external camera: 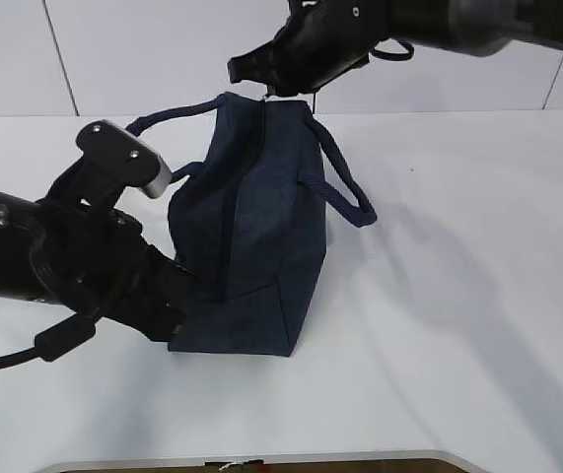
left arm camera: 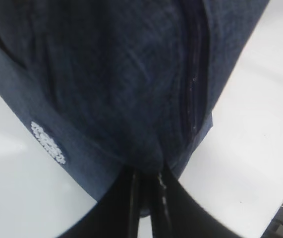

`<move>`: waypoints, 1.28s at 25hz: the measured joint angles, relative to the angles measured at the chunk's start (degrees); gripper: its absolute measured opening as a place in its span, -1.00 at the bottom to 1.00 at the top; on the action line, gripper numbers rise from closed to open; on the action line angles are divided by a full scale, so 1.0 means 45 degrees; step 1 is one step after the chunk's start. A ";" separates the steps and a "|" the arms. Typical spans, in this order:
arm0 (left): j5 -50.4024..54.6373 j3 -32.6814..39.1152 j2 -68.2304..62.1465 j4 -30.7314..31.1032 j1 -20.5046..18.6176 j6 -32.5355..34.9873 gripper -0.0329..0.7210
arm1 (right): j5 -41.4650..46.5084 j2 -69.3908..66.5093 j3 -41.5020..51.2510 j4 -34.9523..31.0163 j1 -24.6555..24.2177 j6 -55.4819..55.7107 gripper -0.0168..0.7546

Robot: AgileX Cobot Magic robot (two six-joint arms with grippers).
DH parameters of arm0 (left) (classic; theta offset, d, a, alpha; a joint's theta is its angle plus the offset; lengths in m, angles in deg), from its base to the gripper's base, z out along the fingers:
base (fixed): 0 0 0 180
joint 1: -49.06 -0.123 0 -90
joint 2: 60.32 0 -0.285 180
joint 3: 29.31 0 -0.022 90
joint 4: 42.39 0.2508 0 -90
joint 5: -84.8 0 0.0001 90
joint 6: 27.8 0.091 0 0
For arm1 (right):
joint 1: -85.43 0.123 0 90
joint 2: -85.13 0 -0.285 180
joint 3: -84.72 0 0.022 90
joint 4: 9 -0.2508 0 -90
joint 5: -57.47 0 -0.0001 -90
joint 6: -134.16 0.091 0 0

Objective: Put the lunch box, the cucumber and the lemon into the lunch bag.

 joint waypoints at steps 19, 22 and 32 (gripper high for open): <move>0.2646 -0.0025 0.0562 -0.1989 -0.0594 -0.0482 -0.15 | 0.2232 -0.0055 -0.1445 -0.1482 -0.0054 0.0027 -0.94; 0.3368 0.0000 0.1377 -0.1989 -0.0957 -0.1119 0.08 | 0.2241 -0.0055 -0.1464 -0.1482 -0.0054 0.0027 -0.94; 0.4505 -0.1971 0.3098 -0.1989 -0.2814 -0.4064 0.15 | 0.2292 -0.0055 -0.1473 -0.2026 -0.0054 0.0027 -0.94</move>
